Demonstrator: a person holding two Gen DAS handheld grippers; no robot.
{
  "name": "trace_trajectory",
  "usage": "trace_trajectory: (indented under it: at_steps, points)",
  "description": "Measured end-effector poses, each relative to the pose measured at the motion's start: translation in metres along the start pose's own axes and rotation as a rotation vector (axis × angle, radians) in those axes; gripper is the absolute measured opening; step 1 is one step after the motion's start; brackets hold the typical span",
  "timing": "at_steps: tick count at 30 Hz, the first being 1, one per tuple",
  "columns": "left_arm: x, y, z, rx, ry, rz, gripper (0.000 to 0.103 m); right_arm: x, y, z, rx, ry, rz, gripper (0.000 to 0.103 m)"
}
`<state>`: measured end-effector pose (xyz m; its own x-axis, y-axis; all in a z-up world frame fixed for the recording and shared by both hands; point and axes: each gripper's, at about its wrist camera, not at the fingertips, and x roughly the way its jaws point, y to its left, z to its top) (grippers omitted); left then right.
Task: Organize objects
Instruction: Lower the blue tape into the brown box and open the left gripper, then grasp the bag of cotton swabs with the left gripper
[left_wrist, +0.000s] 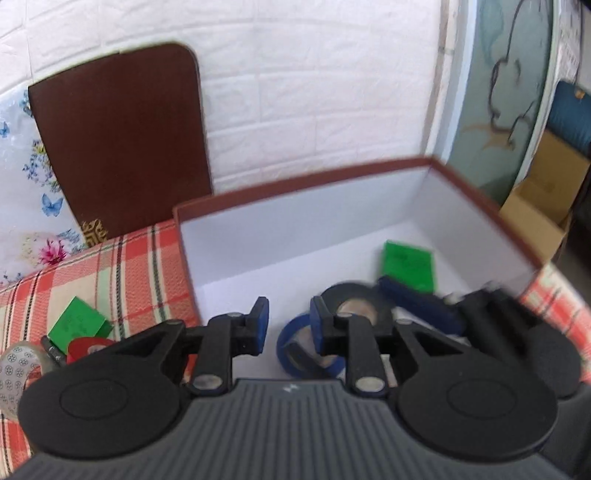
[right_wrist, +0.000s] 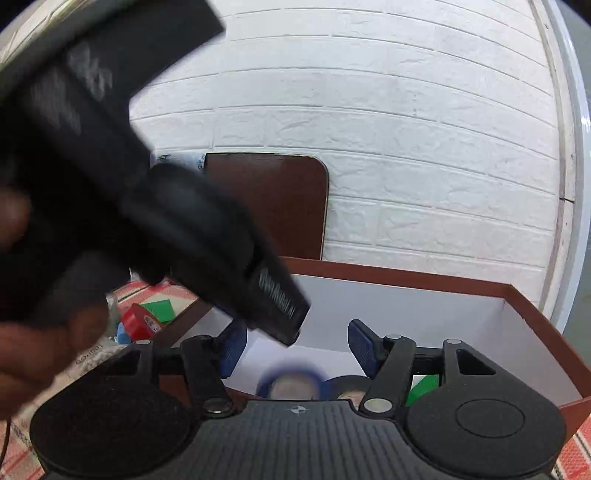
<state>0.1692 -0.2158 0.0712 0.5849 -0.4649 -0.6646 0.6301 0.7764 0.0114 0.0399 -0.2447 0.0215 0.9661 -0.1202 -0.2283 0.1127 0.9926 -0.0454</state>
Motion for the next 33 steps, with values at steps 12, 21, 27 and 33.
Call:
trace_trajectory:
  at_steps: [12,21,27,33]
  points:
    - [-0.099,0.054,-0.089,-0.181,-0.108,0.004,0.038,-0.077,0.039,-0.036,0.068,0.042,0.06,0.062]
    - [-0.111,0.102,-0.177,-0.351,0.085,0.185,0.038,-0.075,0.072,-0.033,0.07,0.183,0.134,0.061]
    - [-0.125,0.12,-0.195,-0.362,0.072,0.244,0.038,-0.081,0.098,-0.03,0.056,0.234,0.164,0.061]
    - [-0.129,0.138,-0.209,-0.385,0.071,0.284,0.039,-0.073,0.122,-0.032,-0.008,0.262,0.191,0.061]
